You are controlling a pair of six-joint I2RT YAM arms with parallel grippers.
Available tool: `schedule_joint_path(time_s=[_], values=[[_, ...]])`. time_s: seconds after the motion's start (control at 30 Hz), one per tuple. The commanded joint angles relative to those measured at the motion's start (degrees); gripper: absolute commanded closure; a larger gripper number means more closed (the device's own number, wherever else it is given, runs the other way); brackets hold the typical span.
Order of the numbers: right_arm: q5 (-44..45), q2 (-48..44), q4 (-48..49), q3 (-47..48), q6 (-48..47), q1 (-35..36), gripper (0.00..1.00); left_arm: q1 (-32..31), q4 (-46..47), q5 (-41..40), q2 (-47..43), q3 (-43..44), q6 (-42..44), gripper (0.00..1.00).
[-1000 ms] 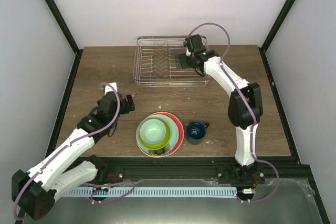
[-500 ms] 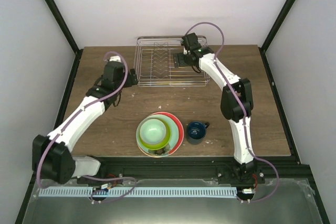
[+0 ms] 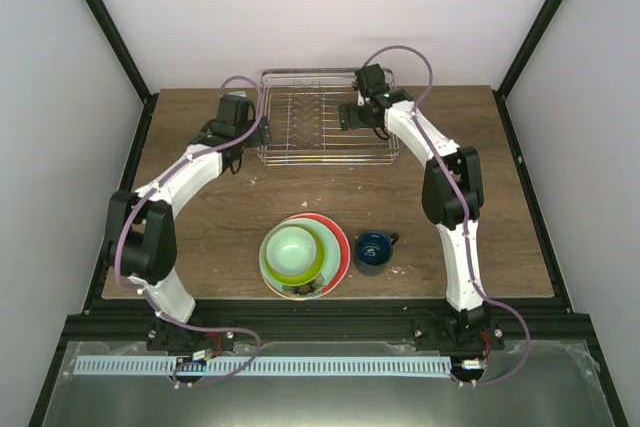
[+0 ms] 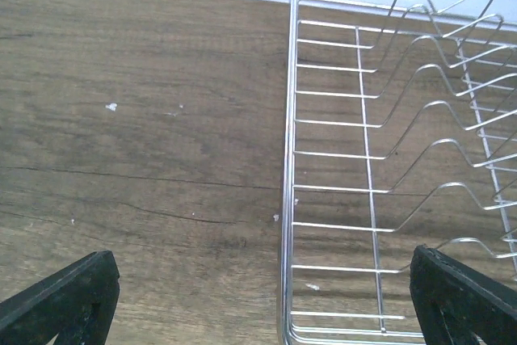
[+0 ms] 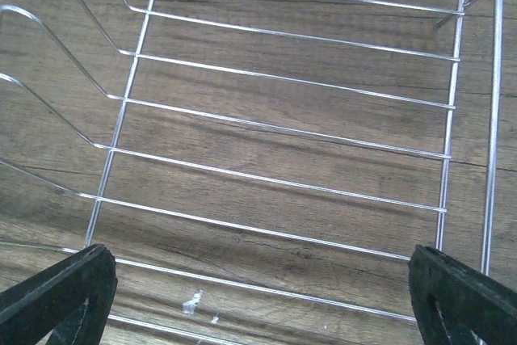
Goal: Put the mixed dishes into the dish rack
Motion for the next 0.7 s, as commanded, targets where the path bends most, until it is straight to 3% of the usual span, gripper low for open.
schedule_joint_path(time_s=[0.0, 0.67], values=[[-0.23, 1.3, -0.3, 1.62, -1.42, -0.31, 0.0, 0.31, 1.43, 1.05, 2.8, 1.88, 0.6, 0.0], [0.89, 0.35, 0.51, -5.84, -1.92, -0.73, 0.0, 0.32, -0.22, 2.56, 10.75, 1.91, 0.44, 0.0]])
